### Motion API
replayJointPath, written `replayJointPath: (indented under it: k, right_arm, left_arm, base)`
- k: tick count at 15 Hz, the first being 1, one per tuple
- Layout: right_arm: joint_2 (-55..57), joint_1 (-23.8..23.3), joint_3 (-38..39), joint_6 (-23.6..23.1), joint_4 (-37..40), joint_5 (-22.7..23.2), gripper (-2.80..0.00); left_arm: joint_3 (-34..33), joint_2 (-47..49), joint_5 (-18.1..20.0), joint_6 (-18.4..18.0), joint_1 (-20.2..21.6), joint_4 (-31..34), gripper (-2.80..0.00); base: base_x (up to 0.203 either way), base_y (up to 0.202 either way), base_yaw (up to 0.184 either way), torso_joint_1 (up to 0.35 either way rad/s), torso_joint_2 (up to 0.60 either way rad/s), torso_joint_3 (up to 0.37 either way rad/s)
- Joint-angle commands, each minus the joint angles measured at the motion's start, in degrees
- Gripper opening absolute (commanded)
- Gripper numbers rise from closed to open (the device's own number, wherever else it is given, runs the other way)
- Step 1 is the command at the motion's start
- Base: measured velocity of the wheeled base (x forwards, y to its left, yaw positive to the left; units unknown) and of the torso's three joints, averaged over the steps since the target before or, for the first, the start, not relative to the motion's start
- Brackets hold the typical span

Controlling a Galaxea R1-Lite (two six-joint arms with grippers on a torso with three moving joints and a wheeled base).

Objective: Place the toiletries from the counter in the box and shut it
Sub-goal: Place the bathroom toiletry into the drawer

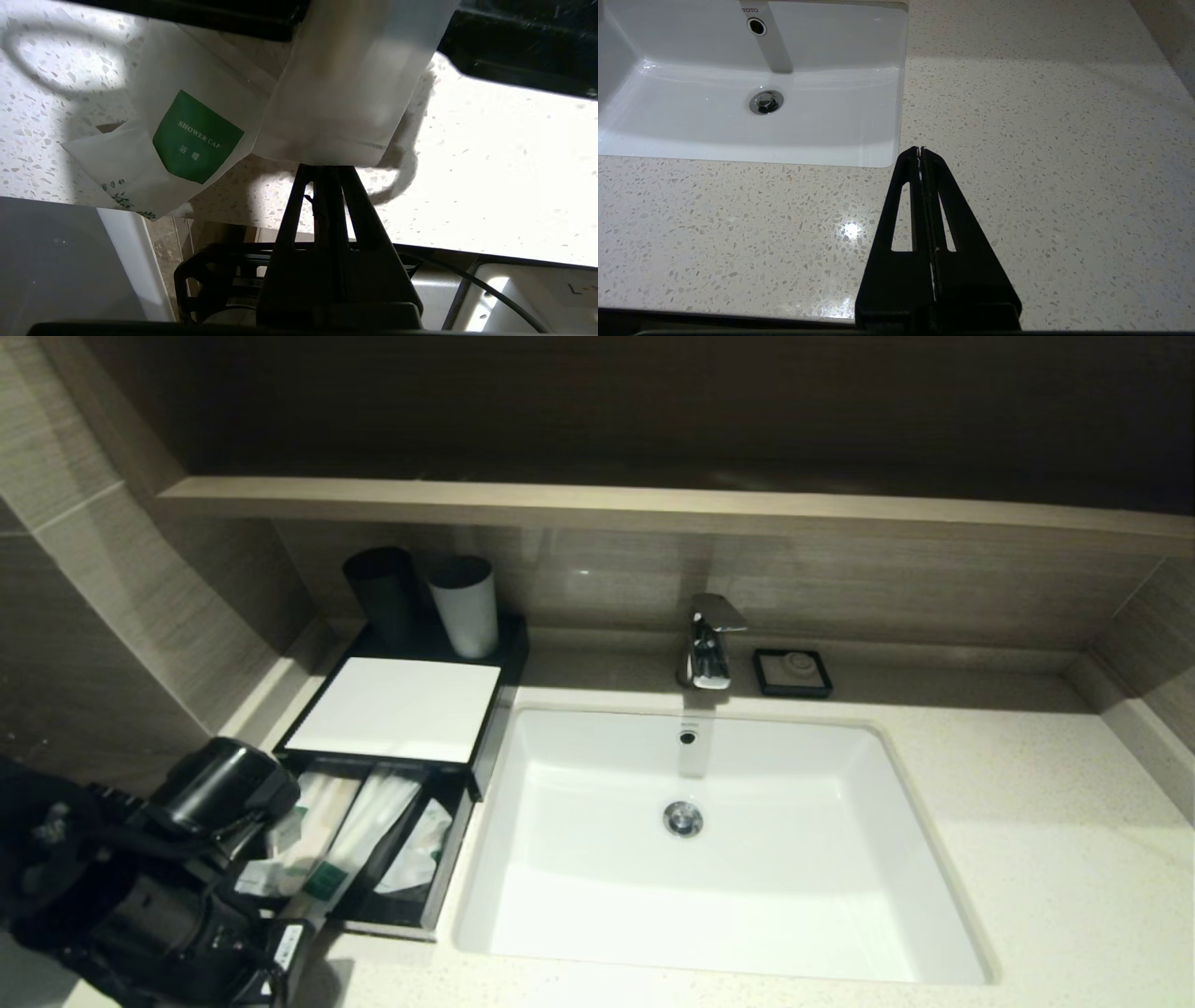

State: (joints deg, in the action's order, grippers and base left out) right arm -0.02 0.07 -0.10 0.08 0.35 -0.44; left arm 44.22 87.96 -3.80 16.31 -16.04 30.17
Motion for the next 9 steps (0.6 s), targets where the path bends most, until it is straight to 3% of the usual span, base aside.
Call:
replayJointPath:
  k: [1, 9]
  right_arm:
    - [0.0, 0.0, 0.0, 0.0, 0.0, 0.0, -2.8]
    - [0.0, 0.0, 0.0, 0.0, 0.0, 0.0, -2.8]
  left_arm:
    - [0.8, 0.2, -0.1, 0.3, 0.0, 0.0, -2.8]
    - [3.0, 0.8, -0.1, 0.7, 0.0, -2.2, -2.8]
  base:
    - [0.0, 0.0, 0.0, 0.0, 0.0, 0.0]
    - [0.0, 0.0, 0.0, 0.0, 0.0, 0.0]
